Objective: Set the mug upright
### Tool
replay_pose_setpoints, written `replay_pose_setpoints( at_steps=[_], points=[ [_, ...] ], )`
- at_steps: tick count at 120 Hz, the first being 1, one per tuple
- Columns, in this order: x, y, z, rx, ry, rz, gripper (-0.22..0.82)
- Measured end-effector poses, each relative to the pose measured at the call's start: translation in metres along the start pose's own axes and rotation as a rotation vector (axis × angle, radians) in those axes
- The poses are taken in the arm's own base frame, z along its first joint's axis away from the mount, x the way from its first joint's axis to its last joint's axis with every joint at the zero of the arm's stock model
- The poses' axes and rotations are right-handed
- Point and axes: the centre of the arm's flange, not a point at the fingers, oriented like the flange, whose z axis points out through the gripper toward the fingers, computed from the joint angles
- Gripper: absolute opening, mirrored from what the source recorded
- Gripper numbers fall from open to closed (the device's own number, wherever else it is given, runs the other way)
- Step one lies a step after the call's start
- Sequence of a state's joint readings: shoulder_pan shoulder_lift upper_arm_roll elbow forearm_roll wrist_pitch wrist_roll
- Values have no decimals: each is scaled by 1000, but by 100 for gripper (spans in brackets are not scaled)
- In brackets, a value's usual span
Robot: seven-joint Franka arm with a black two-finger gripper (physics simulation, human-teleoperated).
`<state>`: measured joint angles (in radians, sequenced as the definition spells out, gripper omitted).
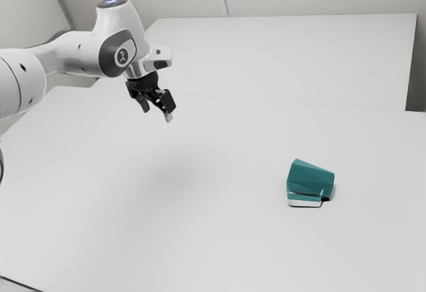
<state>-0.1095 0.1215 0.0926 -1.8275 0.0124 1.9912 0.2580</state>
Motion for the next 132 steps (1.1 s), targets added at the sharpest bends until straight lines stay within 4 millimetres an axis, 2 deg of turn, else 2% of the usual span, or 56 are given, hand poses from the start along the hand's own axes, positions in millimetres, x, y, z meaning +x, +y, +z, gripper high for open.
replay_pose_setpoints(
  at_steps=[13,21,33,58,76,88,112,132],
  points=[
    [-2,8,-3,-2,18,-3,61],
    [1,25,-7,-42,46,-8,60],
    [-2,49,2,-143,58,-40,60],
    [-21,110,43,-346,40,-110,60],
    [-18,163,70,-480,27,-140,60],
    [-19,191,89,-546,16,-166,60],
    [-15,216,127,-649,16,-244,60],
    [-8,227,134,-704,49,-259,60]
  ],
)
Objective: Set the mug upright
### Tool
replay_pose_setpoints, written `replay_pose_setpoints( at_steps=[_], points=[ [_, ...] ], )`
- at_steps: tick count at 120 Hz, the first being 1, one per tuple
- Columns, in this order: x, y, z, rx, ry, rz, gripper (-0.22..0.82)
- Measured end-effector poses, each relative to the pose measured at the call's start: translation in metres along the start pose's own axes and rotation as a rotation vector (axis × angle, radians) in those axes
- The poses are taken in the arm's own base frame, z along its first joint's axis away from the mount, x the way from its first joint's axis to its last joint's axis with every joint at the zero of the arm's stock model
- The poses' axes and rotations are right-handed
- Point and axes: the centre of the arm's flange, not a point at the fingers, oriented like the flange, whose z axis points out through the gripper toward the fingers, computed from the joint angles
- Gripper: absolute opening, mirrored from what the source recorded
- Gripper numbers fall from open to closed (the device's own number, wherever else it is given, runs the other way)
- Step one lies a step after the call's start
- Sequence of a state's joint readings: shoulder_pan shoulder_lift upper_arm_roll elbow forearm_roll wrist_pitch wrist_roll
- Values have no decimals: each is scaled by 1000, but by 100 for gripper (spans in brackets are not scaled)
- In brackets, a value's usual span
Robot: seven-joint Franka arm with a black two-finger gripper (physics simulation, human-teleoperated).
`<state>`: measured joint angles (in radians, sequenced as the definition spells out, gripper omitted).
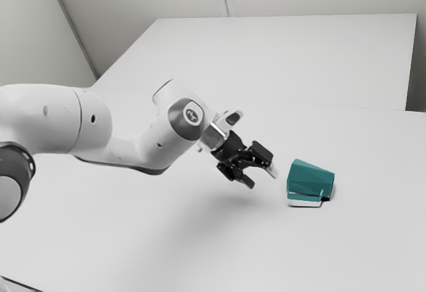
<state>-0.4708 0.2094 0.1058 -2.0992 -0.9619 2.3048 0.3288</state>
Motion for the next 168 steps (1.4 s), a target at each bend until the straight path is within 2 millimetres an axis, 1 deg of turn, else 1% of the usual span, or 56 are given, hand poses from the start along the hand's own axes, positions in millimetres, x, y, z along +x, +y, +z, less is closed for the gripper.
replay_pose_setpoints(
  at_steps=[9,33,53,69,81,91,101,117,128,148,157,168],
  points=[
    [4,2,2,-15,13,9,60],
    [29,6,12,-29,38,59,60],
    [46,20,26,-42,41,114,60],
    [47,19,41,-58,24,121,60],
    [51,21,45,-68,21,134,58],
    [52,26,52,-79,11,148,53],
    [52,26,58,-92,1,147,49],
    [55,36,61,-113,2,163,38],
    [57,40,60,-121,5,174,27],
    [56,45,61,-126,3,191,2],
    [57,52,60,-133,7,203,-5],
    [56,56,61,-137,7,212,-11]
  ],
)
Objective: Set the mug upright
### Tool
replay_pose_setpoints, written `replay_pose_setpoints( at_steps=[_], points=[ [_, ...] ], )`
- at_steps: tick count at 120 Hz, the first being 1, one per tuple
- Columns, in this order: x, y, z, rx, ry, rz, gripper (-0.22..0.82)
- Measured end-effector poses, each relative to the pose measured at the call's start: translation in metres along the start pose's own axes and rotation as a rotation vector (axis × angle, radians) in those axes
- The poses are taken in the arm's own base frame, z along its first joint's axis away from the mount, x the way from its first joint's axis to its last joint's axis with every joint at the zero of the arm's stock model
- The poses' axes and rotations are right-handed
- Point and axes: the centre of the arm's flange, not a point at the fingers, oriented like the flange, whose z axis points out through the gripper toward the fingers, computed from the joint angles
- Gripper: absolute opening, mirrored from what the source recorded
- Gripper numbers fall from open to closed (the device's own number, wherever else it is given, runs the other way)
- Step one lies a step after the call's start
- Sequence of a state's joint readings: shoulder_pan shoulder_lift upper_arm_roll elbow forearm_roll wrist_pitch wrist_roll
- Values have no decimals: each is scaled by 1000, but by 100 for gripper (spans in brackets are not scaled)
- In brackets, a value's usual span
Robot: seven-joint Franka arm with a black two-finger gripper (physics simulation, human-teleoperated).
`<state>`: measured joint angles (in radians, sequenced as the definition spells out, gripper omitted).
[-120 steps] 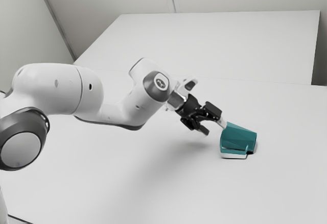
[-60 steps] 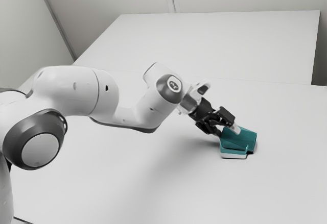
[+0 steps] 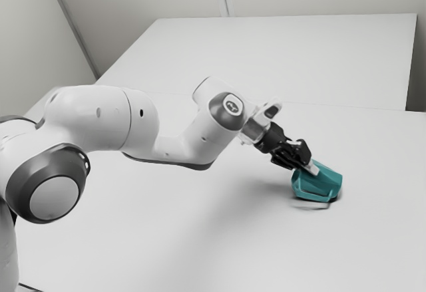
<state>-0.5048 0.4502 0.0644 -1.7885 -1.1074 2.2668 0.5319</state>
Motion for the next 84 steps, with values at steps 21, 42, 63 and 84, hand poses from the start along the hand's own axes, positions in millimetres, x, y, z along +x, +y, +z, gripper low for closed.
replay_pose_setpoints(
  at_steps=[21,42,63,84],
  points=[
    [-1,6,3,-1,-5,14,-15],
    [5,24,-2,-1,6,52,-16],
    [8,37,-22,46,7,110,-17],
    [10,30,-53,156,-4,169,-18]
  ],
)
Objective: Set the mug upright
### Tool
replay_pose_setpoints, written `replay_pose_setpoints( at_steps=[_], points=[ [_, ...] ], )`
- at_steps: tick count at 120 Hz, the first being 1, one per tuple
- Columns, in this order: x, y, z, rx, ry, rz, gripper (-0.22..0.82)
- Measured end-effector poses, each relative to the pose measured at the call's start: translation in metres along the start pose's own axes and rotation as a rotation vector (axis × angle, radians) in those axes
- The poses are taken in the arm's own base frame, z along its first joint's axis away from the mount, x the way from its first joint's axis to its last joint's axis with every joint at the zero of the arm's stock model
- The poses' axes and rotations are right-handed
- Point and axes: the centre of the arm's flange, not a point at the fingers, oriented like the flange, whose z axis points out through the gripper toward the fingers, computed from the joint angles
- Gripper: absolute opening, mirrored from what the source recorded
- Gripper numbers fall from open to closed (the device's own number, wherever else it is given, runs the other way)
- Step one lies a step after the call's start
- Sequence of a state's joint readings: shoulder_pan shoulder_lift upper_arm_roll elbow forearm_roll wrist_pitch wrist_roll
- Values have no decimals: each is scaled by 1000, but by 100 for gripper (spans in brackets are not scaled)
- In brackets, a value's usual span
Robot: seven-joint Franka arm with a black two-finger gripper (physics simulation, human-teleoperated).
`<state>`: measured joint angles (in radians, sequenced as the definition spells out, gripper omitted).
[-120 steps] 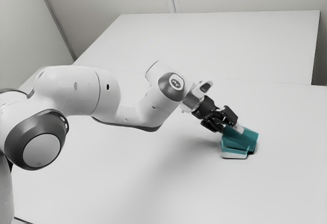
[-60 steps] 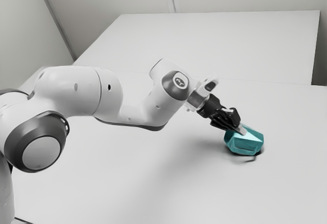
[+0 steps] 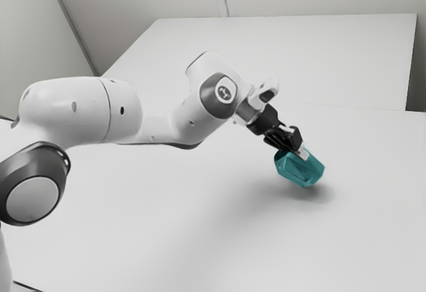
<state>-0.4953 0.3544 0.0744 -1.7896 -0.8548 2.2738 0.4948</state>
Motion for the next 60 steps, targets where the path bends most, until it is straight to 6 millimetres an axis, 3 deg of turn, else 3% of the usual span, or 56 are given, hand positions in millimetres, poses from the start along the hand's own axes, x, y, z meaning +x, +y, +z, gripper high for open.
replay_pose_setpoints(
  at_steps=[27,60],
  points=[
    [-2,-37,-50,166,-17,48,-18],
    [-8,-100,-104,363,-84,73,-18]
  ],
)
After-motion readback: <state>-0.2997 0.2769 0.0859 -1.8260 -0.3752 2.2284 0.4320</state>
